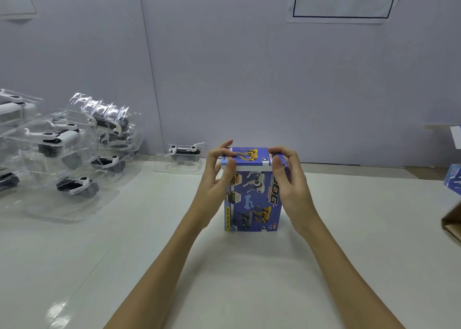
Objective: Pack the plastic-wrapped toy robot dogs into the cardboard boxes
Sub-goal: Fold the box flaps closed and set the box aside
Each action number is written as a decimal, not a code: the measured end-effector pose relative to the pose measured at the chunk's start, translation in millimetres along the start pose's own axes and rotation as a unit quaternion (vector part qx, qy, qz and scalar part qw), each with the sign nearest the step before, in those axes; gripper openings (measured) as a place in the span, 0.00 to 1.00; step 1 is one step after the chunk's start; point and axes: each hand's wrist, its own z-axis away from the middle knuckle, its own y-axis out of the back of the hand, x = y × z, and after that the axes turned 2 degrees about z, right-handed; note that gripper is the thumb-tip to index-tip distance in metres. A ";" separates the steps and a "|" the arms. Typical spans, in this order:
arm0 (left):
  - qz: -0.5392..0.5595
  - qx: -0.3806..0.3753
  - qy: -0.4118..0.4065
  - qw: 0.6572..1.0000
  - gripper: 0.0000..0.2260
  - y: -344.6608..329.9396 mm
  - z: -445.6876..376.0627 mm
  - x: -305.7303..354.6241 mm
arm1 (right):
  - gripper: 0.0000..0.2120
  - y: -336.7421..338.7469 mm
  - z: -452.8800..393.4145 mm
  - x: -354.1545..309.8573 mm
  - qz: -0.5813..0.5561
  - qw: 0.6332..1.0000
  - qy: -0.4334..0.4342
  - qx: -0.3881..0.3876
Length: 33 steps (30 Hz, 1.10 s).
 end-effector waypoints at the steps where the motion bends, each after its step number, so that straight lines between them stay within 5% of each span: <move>1: 0.002 0.007 -0.001 1.000 0.13 -0.9 -2.0 -0.6 | 0.15 0.8 -0.5 1.4 0.012 1.000 0.002 -0.002; 6: -0.016 0.064 -0.006 0.998 0.19 -7.8 1.9 -13.1 | 0.14 6.1 -0.9 2.0 0.062 0.997 0.028 0.029; 9: -0.193 0.149 -0.041 0.969 0.27 -8.7 14.5 -23.7 | 0.16 6.2 4.7 1.9 0.064 0.986 0.053 0.144; 11: -0.332 0.103 -0.111 0.931 0.33 -9.8 19.3 -25.8 | 0.19 1.5 8.3 3.4 0.007 0.981 0.016 0.193; 15: -0.459 0.060 -0.141 0.875 0.51 -13.3 16.9 -13.2 | 0.21 -10.6 14.9 2.4 -0.104 0.984 -0.099 0.102; 19: -0.496 0.019 -0.144 0.856 0.48 9.2 16.0 -2.2 | 0.21 -18.1 22.1 3.9 -0.021 0.993 -0.118 -0.023; 33: -0.542 -0.015 -0.198 0.816 0.48 9.1 17.8 1.1 | 0.25 -6.3 17.3 1.2 0.021 0.992 -0.045 -0.119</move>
